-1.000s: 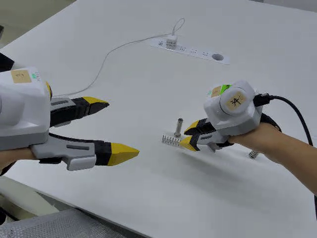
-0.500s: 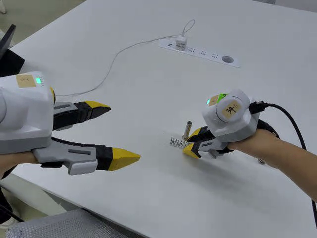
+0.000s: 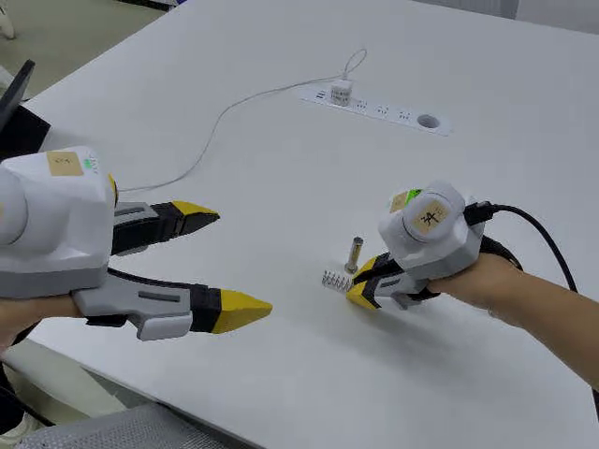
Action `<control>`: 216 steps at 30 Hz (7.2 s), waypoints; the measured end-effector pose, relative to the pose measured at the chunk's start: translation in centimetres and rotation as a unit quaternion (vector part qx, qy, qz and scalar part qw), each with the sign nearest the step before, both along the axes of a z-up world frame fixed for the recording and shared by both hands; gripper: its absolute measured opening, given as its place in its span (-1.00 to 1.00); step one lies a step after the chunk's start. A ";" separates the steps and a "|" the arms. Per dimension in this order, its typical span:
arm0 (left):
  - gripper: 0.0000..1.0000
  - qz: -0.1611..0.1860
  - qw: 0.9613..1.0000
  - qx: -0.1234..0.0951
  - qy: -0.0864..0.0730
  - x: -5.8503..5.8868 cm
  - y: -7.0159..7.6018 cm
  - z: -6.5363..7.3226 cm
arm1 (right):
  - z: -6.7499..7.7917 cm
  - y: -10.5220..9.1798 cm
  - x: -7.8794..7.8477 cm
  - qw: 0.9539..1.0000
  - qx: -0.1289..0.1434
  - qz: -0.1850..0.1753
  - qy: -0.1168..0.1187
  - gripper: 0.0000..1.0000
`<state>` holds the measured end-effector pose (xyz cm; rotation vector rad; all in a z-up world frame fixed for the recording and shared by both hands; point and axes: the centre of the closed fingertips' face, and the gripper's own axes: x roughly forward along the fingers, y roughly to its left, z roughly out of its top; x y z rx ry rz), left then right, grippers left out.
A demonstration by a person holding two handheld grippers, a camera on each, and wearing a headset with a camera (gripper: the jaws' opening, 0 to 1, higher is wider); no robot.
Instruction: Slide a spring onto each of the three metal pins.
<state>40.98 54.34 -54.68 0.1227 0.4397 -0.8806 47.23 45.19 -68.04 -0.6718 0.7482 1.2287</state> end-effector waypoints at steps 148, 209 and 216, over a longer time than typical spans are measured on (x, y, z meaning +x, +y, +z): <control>-0.75 -0.184 0.980 -0.014 -0.079 -3.9 -14.1 3.6 | 21.0 -0.6 -10.9 0.963 0.253 0.079 -0.044 -0.80; 0.78 0.012 1.000 -0.013 0.002 1.7 -0.7 -0.8 | 13.1 1.1 3.6 0.973 0.201 -0.080 -0.083 -0.79; 0.84 0.023 1.000 -0.019 0.009 2.0 -0.5 -1.1 | 11.5 0.9 4.3 0.972 0.197 -0.104 -0.072 -0.79</control>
